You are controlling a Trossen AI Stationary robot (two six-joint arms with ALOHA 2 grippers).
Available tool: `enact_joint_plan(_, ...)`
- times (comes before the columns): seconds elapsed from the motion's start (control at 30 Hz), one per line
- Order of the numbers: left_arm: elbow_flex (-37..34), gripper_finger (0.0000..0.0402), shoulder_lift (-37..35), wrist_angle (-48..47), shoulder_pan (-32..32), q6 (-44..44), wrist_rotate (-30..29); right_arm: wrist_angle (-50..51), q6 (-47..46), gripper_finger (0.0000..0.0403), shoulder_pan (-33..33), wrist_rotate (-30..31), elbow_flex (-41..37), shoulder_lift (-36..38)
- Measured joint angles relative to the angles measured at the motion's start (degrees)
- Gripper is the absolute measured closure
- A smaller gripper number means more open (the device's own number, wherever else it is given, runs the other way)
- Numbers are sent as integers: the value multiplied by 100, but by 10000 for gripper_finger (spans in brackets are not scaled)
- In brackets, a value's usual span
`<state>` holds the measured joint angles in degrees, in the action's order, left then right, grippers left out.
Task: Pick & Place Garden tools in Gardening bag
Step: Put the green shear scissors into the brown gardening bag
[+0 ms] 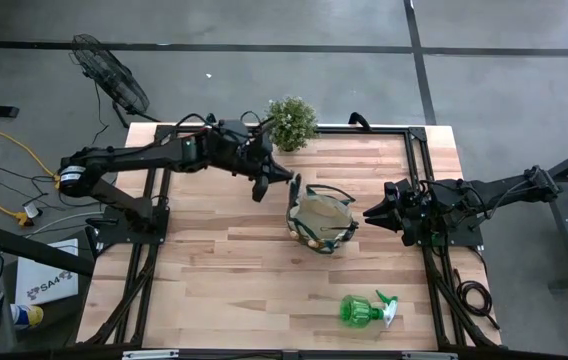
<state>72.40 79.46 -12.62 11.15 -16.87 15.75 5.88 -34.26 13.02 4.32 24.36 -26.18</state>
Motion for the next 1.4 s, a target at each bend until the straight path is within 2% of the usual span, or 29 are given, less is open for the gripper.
enact_joint_plan(0.17, 0, 401, 0, -224, -35, -80, 198, -1, 0, 300, -2, 1, 1, 1)
enact_joint_plan(0.83, -6, 402, 21, -916, -27, -190, 391, -1, -2, 300, 0, 0, 2, 1)
enact_joint_plan(1.13, -557, 401, 61, -578, -98, -461, 530, -1, 0, 300, 0, 0, 1, 0)
enact_joint_plan(1.2, -590, 401, 61, -411, -118, -441, 677, -1, -1, 300, -1, 0, 2, 0)
enact_joint_plan(1.4, -590, 402, 61, 9, -184, -14, 1697, -1, 0, 300, 0, -2, 2, 1)
